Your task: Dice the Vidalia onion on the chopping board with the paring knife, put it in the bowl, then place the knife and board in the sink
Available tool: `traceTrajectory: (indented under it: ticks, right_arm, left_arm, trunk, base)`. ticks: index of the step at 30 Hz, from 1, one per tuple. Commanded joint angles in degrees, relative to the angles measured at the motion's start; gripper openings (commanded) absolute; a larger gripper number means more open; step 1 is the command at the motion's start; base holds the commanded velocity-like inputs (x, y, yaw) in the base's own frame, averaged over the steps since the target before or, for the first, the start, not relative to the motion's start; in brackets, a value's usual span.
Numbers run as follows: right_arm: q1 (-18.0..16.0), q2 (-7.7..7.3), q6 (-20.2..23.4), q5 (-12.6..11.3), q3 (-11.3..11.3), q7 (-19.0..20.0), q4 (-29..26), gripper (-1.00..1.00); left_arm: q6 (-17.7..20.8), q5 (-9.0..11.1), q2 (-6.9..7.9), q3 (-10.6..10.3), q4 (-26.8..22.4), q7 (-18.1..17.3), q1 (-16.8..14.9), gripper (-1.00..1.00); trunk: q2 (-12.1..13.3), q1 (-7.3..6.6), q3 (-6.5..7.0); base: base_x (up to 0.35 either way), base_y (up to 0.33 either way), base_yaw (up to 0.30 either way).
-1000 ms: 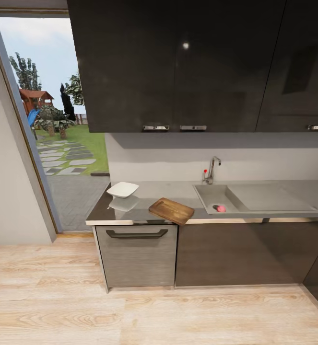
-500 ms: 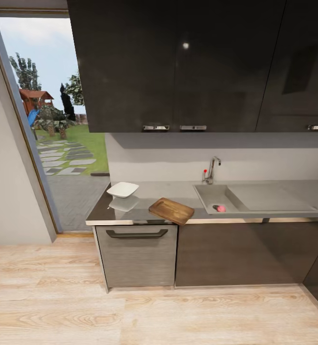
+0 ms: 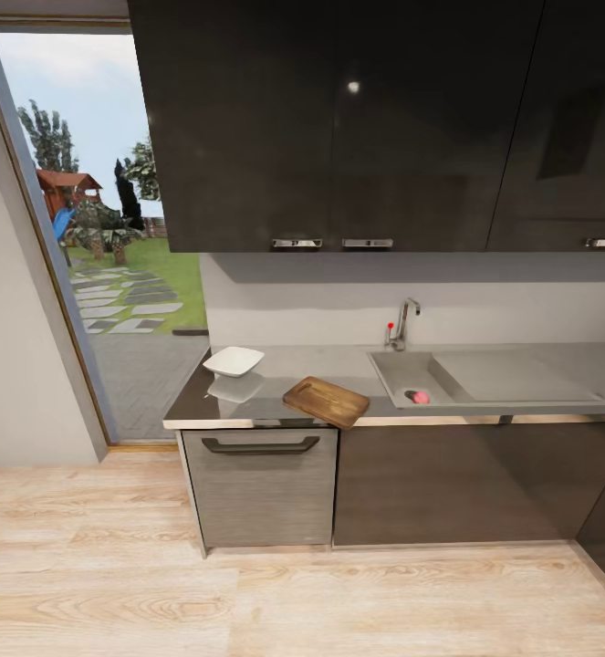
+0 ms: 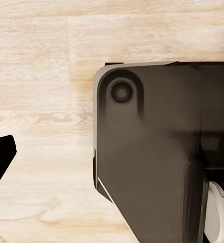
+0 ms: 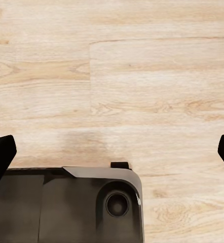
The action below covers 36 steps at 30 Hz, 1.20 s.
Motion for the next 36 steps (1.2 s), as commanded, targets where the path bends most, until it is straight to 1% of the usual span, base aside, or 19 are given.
traceTrajectory:
  ticks: [1,36]
  right_arm:
    - [-0.01,0.02,-0.17,-0.03,0.05,-0.18,0.07,1.0]
    - [-0.01,0.02,-0.16,-0.03,0.05,-0.18,0.05,1.0]
  left_arm:
    - [-0.17,0.03,0.01,0.0,-0.02,0.0,0.02,1.0]
    - [-0.17,0.03,0.01,0.0,-0.02,0.0,0.02,1.0]
  trunk:
    - [-0.02,0.02,0.0]
    - [-0.02,0.02,0.0]
  base:
    - [0.0,0.0,0.0]
    - [0.0,0.0,0.0]
